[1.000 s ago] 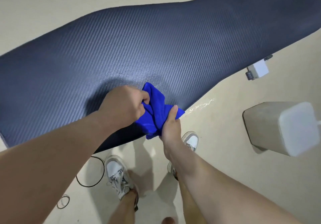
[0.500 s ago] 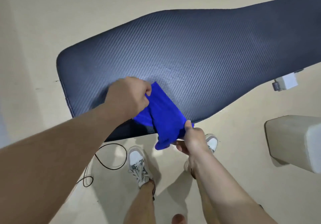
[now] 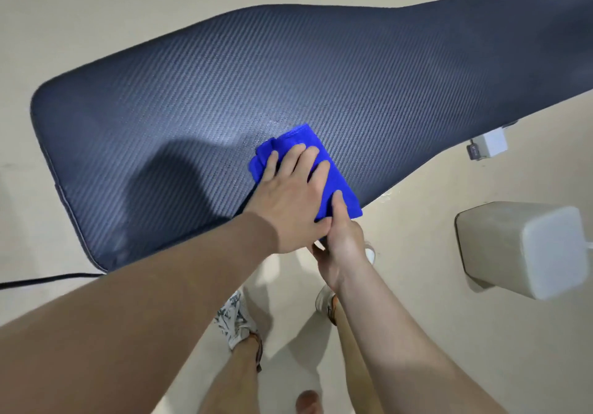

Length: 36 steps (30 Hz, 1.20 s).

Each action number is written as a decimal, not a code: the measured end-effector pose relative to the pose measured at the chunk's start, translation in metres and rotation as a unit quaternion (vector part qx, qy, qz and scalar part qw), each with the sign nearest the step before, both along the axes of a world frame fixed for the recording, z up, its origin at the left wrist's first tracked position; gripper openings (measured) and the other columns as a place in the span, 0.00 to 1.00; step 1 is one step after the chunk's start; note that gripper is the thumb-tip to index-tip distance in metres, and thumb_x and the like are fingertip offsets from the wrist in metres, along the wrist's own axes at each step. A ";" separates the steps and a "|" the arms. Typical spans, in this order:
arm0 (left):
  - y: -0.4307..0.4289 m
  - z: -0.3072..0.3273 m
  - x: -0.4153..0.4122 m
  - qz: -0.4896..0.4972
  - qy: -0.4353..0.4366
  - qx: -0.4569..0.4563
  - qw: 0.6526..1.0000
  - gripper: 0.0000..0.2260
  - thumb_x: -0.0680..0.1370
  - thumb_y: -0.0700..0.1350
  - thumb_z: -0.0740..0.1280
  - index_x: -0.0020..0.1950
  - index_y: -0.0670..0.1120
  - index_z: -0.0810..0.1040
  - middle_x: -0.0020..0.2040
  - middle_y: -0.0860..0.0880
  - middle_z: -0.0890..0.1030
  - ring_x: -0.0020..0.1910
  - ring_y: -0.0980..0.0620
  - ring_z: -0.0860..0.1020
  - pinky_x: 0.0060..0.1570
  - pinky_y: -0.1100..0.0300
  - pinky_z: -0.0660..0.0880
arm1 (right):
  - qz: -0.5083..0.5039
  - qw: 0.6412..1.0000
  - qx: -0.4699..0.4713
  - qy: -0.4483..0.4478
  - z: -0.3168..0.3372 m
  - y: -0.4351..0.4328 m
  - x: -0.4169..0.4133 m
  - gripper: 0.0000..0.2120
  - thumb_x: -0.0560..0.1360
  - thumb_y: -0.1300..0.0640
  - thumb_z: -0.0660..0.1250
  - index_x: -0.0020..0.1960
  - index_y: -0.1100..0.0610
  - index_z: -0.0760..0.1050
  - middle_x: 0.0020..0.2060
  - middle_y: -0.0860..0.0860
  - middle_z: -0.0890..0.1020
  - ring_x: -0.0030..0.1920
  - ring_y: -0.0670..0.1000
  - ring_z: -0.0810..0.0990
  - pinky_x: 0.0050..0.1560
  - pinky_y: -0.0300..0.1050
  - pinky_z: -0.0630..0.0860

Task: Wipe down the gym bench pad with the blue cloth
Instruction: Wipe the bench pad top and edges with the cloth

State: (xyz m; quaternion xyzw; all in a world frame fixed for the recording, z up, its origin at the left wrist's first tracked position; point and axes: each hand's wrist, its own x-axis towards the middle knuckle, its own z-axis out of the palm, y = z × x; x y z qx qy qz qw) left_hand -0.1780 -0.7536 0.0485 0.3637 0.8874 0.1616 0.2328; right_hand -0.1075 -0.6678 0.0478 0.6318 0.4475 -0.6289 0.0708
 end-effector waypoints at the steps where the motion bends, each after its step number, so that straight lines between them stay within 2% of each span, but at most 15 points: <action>1: -0.002 -0.008 0.007 -0.005 -0.005 -0.035 0.999 0.35 0.74 0.59 0.59 0.76 0.43 0.55 0.77 0.43 0.52 0.76 0.44 0.48 0.72 0.39 0.46 | 0.009 1.000 0.015 0.020 -0.006 -0.004 -0.002 0.18 0.77 0.42 0.64 0.58 0.53 0.78 0.51 0.49 0.84 0.54 0.52 0.83 0.56 0.55 0.79; 3: -0.006 -0.019 0.015 -0.025 0.022 -0.068 0.997 0.38 0.75 0.59 0.57 0.78 0.45 0.44 0.79 0.47 0.41 0.77 0.46 0.38 0.70 0.36 0.39 | 0.029 0.998 0.052 0.029 -0.012 -0.008 -0.003 0.21 0.74 0.40 0.64 0.60 0.52 0.78 0.54 0.49 0.84 0.54 0.52 0.83 0.58 0.58 0.79; 7: -0.008 -0.024 0.023 -0.036 0.055 -0.078 0.995 0.40 0.75 0.60 0.58 0.78 0.45 0.41 0.78 0.48 0.37 0.76 0.47 0.36 0.69 0.34 0.37 | 0.044 0.999 0.019 0.010 -0.012 -0.010 0.006 0.21 0.80 0.42 0.59 0.61 0.57 0.77 0.53 0.53 0.84 0.49 0.53 0.84 0.52 0.53 0.82; 10: -0.023 -0.029 0.033 -0.026 0.089 -0.080 0.992 0.35 0.78 0.53 0.57 0.77 0.47 0.39 0.78 0.48 0.37 0.76 0.47 0.35 0.69 0.35 0.36 | 0.059 0.998 -0.017 -0.018 -0.006 -0.031 0.006 0.24 0.80 0.39 0.54 0.56 0.56 0.77 0.38 0.49 0.83 0.34 0.47 0.82 0.42 0.44 0.79; 11: -0.030 -0.031 0.035 -0.026 0.101 -0.076 0.992 0.33 0.79 0.50 0.56 0.77 0.47 0.38 0.78 0.48 0.36 0.76 0.46 0.35 0.69 0.35 0.36 | 0.061 0.997 -0.034 -0.030 -0.005 -0.040 0.006 0.26 0.80 0.36 0.52 0.55 0.55 0.78 0.37 0.48 0.84 0.34 0.46 0.81 0.44 0.44 0.77; 14: -0.062 -0.030 0.039 -0.039 0.120 -0.075 0.989 0.33 0.79 0.47 0.56 0.77 0.46 0.38 0.78 0.47 0.37 0.76 0.45 0.36 0.69 0.36 0.37 | 0.043 0.994 -0.095 -0.046 -0.002 -0.069 0.007 0.31 0.75 0.28 0.48 0.57 0.49 0.77 0.52 0.48 0.85 0.51 0.51 0.83 0.60 0.53 0.75; 17: -0.096 -0.026 0.039 -0.074 0.118 -0.090 0.986 0.37 0.76 0.44 0.58 0.77 0.46 0.38 0.78 0.47 0.37 0.76 0.46 0.37 0.70 0.37 0.40 | 0.011 0.989 -0.143 -0.026 0.004 -0.101 0.006 0.30 0.74 0.26 0.48 0.56 0.45 0.76 0.57 0.49 0.82 0.58 0.51 0.81 0.55 0.54 0.77; 20: -0.135 -0.030 0.043 -0.047 0.142 -0.066 0.987 0.35 0.74 0.45 0.61 0.78 0.45 0.48 0.79 0.48 0.48 0.77 0.46 0.47 0.71 0.38 0.47 | 0.025 0.985 -0.172 -0.021 0.005 -0.136 0.007 0.30 0.73 0.26 0.48 0.56 0.44 0.77 0.58 0.47 0.82 0.60 0.50 0.79 0.57 0.55 0.76; 24: -0.173 -0.034 0.052 0.002 0.149 -0.060 0.987 0.26 0.78 0.44 0.47 0.76 0.44 0.59 0.77 0.47 0.59 0.75 0.46 0.59 0.69 0.39 0.58 | 0.174 0.964 -0.197 -0.053 0.003 -0.154 0.005 0.31 0.75 0.28 0.44 0.56 0.45 0.77 0.55 0.46 0.83 0.57 0.49 0.81 0.59 0.56 0.75; 26: -0.195 -0.033 0.058 0.036 0.137 -0.066 0.988 0.26 0.77 0.43 0.46 0.76 0.44 0.59 0.77 0.47 0.60 0.75 0.46 0.60 0.70 0.40 0.56 | 0.319 0.923 -0.190 -0.101 0.010 -0.159 -0.001 0.28 0.78 0.31 0.44 0.54 0.47 0.75 0.53 0.46 0.82 0.52 0.51 0.80 0.56 0.53 0.76; 28: -0.217 -0.035 0.066 0.086 0.112 -0.070 0.987 0.27 0.76 0.42 0.46 0.76 0.44 0.59 0.77 0.48 0.60 0.75 0.47 0.59 0.70 0.42 0.55 | 0.469 0.860 -0.149 -0.134 0.016 -0.165 -0.012 0.22 0.80 0.36 0.48 0.54 0.50 0.73 0.52 0.50 0.81 0.48 0.53 0.81 0.46 0.44 0.80; 30: -0.225 -0.035 0.069 0.136 0.087 -0.063 0.985 0.30 0.73 0.42 0.47 0.76 0.45 0.58 0.77 0.48 0.60 0.76 0.48 0.57 0.69 0.42 0.57 | 0.599 0.794 -0.040 -0.098 0.019 -0.167 -0.020 0.17 0.78 0.44 0.57 0.47 0.56 0.76 0.44 0.55 0.83 0.41 0.55 0.82 0.36 0.41 0.79; 31: -0.226 -0.034 0.071 0.171 0.071 -0.059 0.981 0.31 0.72 0.43 0.49 0.76 0.45 0.57 0.77 0.48 0.59 0.76 0.48 0.56 0.69 0.43 0.57 | 0.663 0.744 0.042 -0.070 0.019 -0.170 -0.023 0.16 0.75 0.47 0.59 0.43 0.58 0.77 0.40 0.56 0.83 0.40 0.56 0.83 0.38 0.44 0.79; 34: -0.223 -0.034 0.072 0.320 0.005 -0.002 0.947 0.34 0.69 0.45 0.60 0.76 0.46 0.59 0.78 0.46 0.56 0.76 0.45 0.54 0.69 0.42 0.60 | 0.748 0.608 0.267 -0.021 0.025 -0.178 -0.025 0.13 0.75 0.50 0.60 0.37 0.57 0.75 0.37 0.55 0.80 0.40 0.58 0.78 0.38 0.44 0.70; 36: -0.220 -0.036 0.075 0.428 -0.044 0.102 0.897 0.35 0.68 0.43 0.61 0.75 0.46 0.60 0.78 0.45 0.54 0.75 0.44 0.57 0.68 0.48 0.65 | 0.740 0.584 0.332 0.027 0.023 -0.183 -0.018 0.09 0.76 0.51 0.60 0.40 0.55 0.71 0.41 0.54 0.78 0.42 0.57 0.74 0.38 0.46 0.66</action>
